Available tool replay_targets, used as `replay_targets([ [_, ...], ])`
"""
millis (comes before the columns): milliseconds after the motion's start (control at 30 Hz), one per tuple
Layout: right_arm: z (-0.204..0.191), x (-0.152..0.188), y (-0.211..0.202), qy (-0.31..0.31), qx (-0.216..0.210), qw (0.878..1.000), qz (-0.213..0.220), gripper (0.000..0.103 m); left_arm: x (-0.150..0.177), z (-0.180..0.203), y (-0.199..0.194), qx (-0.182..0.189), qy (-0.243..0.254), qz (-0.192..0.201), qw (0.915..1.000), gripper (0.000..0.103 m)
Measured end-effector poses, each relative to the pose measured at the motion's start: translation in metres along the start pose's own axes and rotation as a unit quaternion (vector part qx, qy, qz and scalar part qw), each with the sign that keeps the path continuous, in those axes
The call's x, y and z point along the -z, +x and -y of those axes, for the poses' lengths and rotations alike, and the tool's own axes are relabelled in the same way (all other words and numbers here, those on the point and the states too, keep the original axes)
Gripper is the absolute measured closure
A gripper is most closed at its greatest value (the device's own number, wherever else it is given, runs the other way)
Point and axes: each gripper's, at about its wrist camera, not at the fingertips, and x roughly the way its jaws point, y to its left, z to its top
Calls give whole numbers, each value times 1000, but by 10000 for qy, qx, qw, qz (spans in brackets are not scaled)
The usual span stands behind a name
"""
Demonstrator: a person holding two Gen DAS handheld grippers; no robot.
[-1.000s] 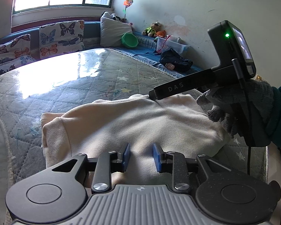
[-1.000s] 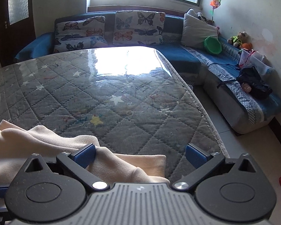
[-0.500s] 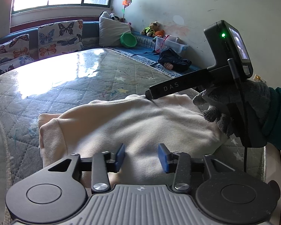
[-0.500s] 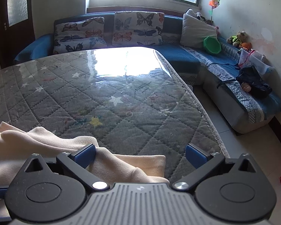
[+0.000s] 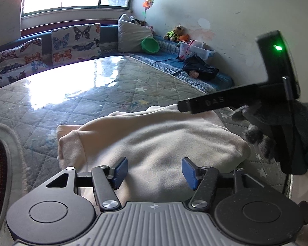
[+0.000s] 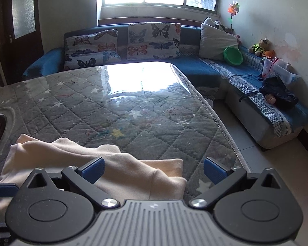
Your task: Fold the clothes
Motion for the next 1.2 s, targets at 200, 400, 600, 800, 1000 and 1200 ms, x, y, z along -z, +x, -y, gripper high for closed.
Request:
replay_targets([
  [200, -3, 13, -22, 28, -43, 9999, 102, 0, 4, -2, -11, -186, -66, -3, 9998, 31],
  [400, -6, 28, -40, 74, -126, 9998, 160, 0, 11, -3, -23, -338, -124, -8, 9994, 18],
  [600, -15, 45, -57, 62, -189, 9996, 215, 0, 17, -2, -38, -445, -173, 44, 9988, 6],
  [800, -26, 60, -70, 118, -257, 9993, 245, 0, 25, -7, -52, -573, -273, 85, 9979, 0],
  [1000, -32, 76, -80, 221, -305, 9990, 225, 0, 34, -11, -63, -721, -340, 99, 9968, 0],
  [1200, -40, 89, -90, 177, -309, 9990, 254, 0, 43, -14, -69, -889, -407, 66, 9952, 0],
])
